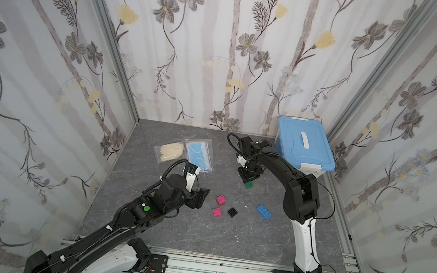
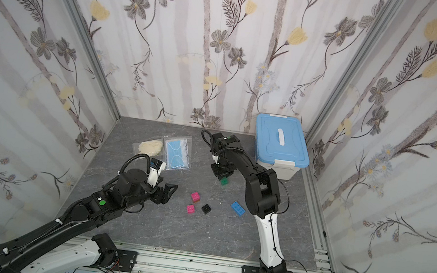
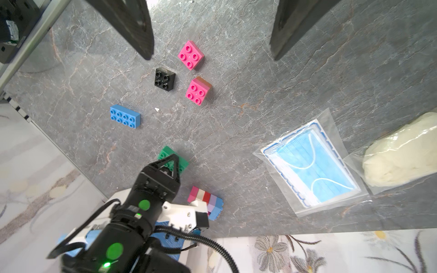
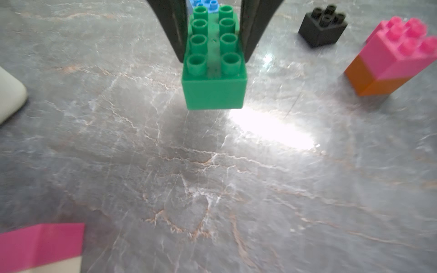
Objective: Assemble the letter p with lego
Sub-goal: Pick up the lego brick from the center of the board, then assemble the lego brick with the lego brick.
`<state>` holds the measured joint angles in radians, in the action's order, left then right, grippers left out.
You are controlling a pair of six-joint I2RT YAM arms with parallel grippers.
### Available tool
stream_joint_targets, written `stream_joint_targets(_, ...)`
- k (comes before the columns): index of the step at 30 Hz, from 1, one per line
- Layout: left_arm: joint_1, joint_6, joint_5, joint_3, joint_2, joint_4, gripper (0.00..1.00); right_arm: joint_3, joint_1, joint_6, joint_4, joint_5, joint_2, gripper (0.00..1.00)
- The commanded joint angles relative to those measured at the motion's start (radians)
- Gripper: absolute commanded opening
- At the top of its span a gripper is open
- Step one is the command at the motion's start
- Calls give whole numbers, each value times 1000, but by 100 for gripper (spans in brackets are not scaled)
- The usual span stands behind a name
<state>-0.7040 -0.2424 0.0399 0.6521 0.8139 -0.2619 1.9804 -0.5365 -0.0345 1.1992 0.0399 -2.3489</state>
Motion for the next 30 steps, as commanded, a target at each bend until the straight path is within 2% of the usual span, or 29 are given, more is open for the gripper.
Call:
stream_joint_targets(1, 10, -80, 73, -26, -47, -32, 83, -12, -17, 56, 17, -23, 61, 11)
stream_joint_targets(7, 41, -153, 98, -53, -90, -106, 84, -132, -116, -68, 6, -2, 157, 12)
stream_joint_targets(12, 72, -188, 106, -52, -97, -152, 85, -191, -208, -166, -41, -22, 172, 11)
stream_joint_targets(17, 105, -208, 92, -55, -90, -179, 86, -176, -278, -241, -44, -25, 132, 12)
stream_joint_targets(23, 118, -216, 100, -63, -72, -185, 86, -140, -309, -322, -40, -27, 86, 12)
stream_joint_targets(30, 128, -204, 110, -68, -61, -179, 86, -57, -349, -334, 18, -23, 30, 12)
